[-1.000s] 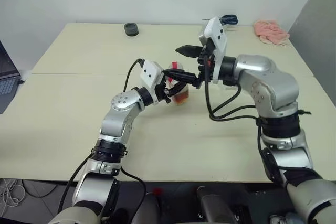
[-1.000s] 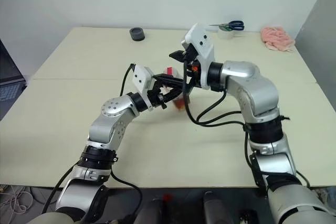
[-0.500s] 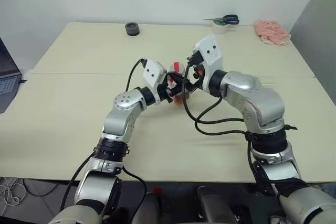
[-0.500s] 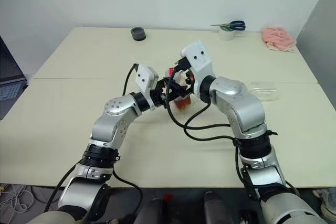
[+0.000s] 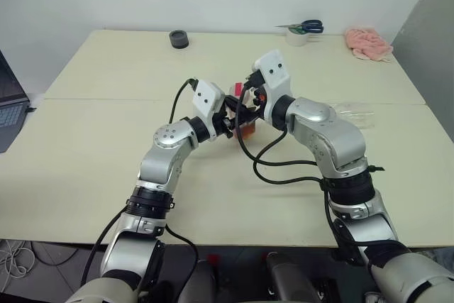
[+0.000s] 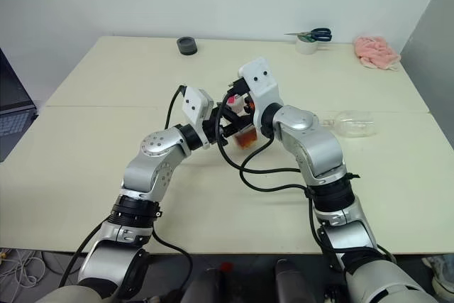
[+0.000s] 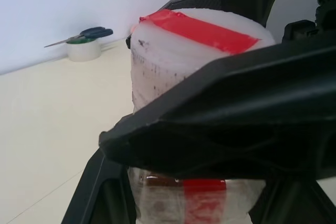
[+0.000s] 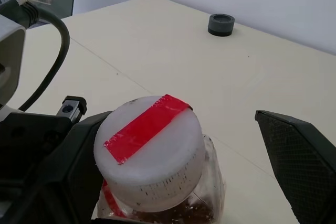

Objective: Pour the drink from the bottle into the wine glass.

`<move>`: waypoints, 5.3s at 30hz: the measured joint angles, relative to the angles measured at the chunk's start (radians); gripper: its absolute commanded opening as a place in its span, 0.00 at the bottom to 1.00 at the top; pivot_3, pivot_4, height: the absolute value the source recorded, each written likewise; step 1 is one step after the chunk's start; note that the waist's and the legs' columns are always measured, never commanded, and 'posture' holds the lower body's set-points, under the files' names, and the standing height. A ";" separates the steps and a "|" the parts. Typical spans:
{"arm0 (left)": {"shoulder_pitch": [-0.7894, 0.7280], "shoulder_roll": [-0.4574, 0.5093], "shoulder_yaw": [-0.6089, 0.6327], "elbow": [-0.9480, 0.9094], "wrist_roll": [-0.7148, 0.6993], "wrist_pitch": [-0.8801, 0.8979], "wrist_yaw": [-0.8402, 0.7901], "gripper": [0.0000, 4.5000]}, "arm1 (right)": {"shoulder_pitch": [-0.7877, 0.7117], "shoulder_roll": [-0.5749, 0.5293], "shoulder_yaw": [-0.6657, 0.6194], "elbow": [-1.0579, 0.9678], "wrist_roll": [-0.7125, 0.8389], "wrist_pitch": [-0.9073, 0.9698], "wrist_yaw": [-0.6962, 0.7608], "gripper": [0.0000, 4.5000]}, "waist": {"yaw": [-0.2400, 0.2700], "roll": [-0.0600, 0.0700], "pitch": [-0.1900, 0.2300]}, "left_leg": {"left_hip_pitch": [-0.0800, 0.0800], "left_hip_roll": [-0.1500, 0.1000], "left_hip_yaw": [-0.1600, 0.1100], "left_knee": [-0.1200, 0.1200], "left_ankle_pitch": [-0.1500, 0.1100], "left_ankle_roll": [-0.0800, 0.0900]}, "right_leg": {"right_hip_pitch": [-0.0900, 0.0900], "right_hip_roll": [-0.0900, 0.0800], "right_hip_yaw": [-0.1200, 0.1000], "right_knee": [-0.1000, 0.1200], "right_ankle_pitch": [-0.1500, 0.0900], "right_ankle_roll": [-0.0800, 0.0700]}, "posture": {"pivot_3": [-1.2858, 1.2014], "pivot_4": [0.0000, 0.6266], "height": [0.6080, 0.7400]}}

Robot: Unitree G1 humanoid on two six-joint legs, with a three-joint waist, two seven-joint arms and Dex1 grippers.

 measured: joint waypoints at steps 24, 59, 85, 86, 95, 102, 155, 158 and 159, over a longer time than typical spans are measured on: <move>0.000 0.000 -0.025 -0.021 0.000 0.015 -0.001 0.43 | -0.022 -0.093 -0.018 0.037 0.099 -0.024 0.060 1.00 | 0.000 0.000 0.000 | 0.000 0.000 0.000 0.000 0.000 0.000 | 0.000 0.000 0.000 0.000 0.000 0.000 | 0.52 0.24 1.00; 0.016 0.023 0.002 -0.032 0.000 0.013 0.003 0.43 | -0.007 -0.050 -0.077 -0.107 0.203 0.101 -0.010 1.00 | 0.001 0.000 0.000 | 0.000 0.001 0.000 0.000 0.000 0.000 | 0.000 0.001 0.001 0.000 0.000 0.000 | 0.52 0.24 1.00; 0.020 0.007 -0.001 -0.032 0.000 0.015 0.018 0.43 | -0.038 0.083 -0.113 0.039 0.138 0.084 -0.153 1.00 | 0.001 0.000 0.000 | 0.000 0.001 0.001 0.000 0.000 0.000 | -0.001 0.001 0.001 0.000 0.000 0.000 | 0.52 0.24 1.00; 0.020 0.005 -0.002 -0.032 0.000 0.015 0.019 0.43 | -0.038 0.079 -0.113 0.037 0.140 0.086 -0.151 1.00 | 0.001 0.000 0.000 | 0.000 0.000 0.001 0.000 0.000 0.000 | -0.001 0.001 0.001 0.000 0.000 0.000 | 0.52 0.24 1.00; 0.020 0.003 -0.011 -0.040 0.000 0.015 0.020 0.43 | -0.015 0.011 -0.113 -0.021 0.182 0.112 -0.091 1.00 | 0.001 0.000 0.000 | 0.000 0.001 0.001 0.000 0.000 0.000 | -0.001 0.001 0.001 0.000 0.000 0.000 | 0.52 0.24 1.00; 0.020 0.003 -0.011 -0.047 0.000 0.015 0.020 0.43 | 0.007 -0.027 -0.113 -0.068 0.214 0.125 -0.077 1.00 | 0.001 0.000 0.000 | 0.000 0.001 0.001 0.000 0.000 0.000 | 0.000 0.001 0.001 0.000 0.000 0.000 | 0.52 0.24 1.00; 0.040 0.007 -0.001 -0.051 0.000 0.023 0.022 0.43 | 0.053 -0.007 -0.143 -0.121 0.329 0.201 -0.055 0.96 | 0.001 0.000 0.000 | 0.000 0.001 0.001 0.000 0.000 0.000 | 0.000 0.001 0.002 0.000 0.000 0.000 | 0.52 0.24 1.00; 0.044 0.007 -0.001 -0.054 0.000 0.024 0.023 0.43 | 0.052 0.008 -0.148 -0.115 0.330 0.196 -0.067 0.79 | 0.001 0.000 0.000 | 0.000 0.001 0.001 0.000 0.000 0.000 | 0.000 0.001 0.002 0.000 0.000 0.000 | 0.52 0.24 1.00; 0.049 0.007 -0.001 -0.058 0.000 0.024 0.023 0.43 | 0.052 0.011 -0.150 -0.115 0.330 0.195 -0.070 0.71 | 0.001 0.000 0.000 | 0.000 0.001 0.001 0.000 0.000 0.000 | 0.000 0.001 0.002 0.000 0.000 0.000 | 0.52 0.24 1.00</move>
